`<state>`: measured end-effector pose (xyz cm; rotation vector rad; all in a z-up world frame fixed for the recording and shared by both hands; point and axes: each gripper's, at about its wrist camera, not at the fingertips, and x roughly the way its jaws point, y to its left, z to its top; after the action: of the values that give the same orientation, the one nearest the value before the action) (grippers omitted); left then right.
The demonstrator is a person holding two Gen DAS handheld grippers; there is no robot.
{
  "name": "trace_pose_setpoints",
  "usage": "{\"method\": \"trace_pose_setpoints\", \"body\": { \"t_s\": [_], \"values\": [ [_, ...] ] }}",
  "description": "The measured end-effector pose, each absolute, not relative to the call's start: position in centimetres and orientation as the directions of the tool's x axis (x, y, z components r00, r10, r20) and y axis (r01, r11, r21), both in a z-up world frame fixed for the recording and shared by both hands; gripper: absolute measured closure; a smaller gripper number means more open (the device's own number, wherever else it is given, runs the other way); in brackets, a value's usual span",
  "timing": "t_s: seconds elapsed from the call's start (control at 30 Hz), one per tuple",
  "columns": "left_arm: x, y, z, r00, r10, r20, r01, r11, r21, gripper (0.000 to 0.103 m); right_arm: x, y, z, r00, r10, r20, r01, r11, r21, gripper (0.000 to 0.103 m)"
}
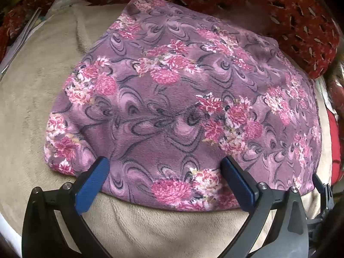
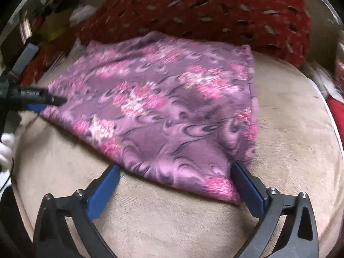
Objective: Fold small clothes
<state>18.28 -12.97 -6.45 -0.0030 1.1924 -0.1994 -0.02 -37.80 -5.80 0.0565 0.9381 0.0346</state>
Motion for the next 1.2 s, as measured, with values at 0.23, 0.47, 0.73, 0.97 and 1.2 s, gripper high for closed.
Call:
{"method": "trace_pose_setpoints", "body": {
  "t_s": [0.23, 0.47, 0.73, 0.97, 1.2],
  "values": [
    [18.0, -12.0, -4.6, 0.340, -0.214, -0.916, 0.208, 0.967, -0.149, 0.000, 1.0, -37.4, -4.8, 0.526, 0.025, -0.850, 0.007, 0.999, 0.034, 0.003],
    [23.1, -10.0, 0.0, 0.443, -0.223, -0.868, 0.178, 0.971, -0.159, 0.000, 3.6, -48.4, -0.2, 0.662, -0.031, -0.749, 0.426, 0.838, 0.342, 0.006],
    [31.3, -10.5, -4.3, 0.341, -0.170, -0.925, 0.031, 0.985, -0.169, 0.000, 9.8, -52.7, -2.4, 0.686, -0.066, -0.725, 0.560, 0.684, 0.467, 0.016],
    [31.9, -10.5, -3.5, 0.341, -0.229, -0.912, 0.069, 0.973, -0.219, 0.002, 14.3, -49.8, -3.2, 0.551, -0.205, -0.809, 0.565, 0.805, 0.182, 0.030],
    [34.0, -9.7, -5.1, 0.239, -0.144, -0.960, 0.005, 0.989, -0.147, 0.004, 14.0, -49.2, -5.1, 0.561, -0.140, -0.816, 0.508, 0.836, 0.206, 0.025]
  ]
}}
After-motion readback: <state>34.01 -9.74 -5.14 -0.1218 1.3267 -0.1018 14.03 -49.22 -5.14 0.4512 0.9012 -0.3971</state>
